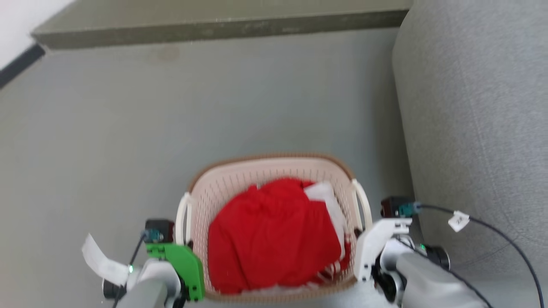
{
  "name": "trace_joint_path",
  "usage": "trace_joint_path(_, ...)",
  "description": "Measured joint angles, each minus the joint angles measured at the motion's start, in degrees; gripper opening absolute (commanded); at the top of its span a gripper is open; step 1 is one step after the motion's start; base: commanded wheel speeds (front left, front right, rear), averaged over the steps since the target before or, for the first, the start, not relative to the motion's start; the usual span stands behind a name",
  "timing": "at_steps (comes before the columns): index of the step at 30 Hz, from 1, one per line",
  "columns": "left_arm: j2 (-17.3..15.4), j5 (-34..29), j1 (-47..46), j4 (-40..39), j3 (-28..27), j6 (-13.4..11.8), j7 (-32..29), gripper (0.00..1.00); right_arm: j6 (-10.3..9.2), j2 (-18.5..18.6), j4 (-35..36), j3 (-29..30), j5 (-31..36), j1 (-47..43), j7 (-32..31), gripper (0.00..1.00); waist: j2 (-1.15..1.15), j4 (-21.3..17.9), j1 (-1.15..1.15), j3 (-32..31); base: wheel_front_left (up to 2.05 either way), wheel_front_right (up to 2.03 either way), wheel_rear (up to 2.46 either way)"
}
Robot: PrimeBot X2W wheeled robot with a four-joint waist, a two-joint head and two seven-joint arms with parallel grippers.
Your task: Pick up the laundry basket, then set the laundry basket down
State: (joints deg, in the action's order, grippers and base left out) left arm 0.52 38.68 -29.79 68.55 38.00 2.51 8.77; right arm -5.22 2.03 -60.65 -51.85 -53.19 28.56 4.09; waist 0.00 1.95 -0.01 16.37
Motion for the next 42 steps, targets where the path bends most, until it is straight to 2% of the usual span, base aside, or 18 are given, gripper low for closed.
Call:
trace_joint_path(20, -0.1, 2.5, 7.7, 0.2, 3.2, -0.4, -5.3, 0.0, -0.93, -0.1, 0.0, -3.3, -5.0, -7.6, -5.7, 0.0, 0.0, -0.7, 0.0, -9.3, 0.0, 0.0, 0.0)
trace_joint_path(42, -0.1, 3.9, 8.4, 1.0, 3.3, -0.4, -5.1, 0.0, -1.0, -0.2, -0.4, -5.3, -7.3, -8.1, -6.6, 0.0, 0.0, -0.3, 0.0, -11.5, 0.0, 0.0, 0.0)
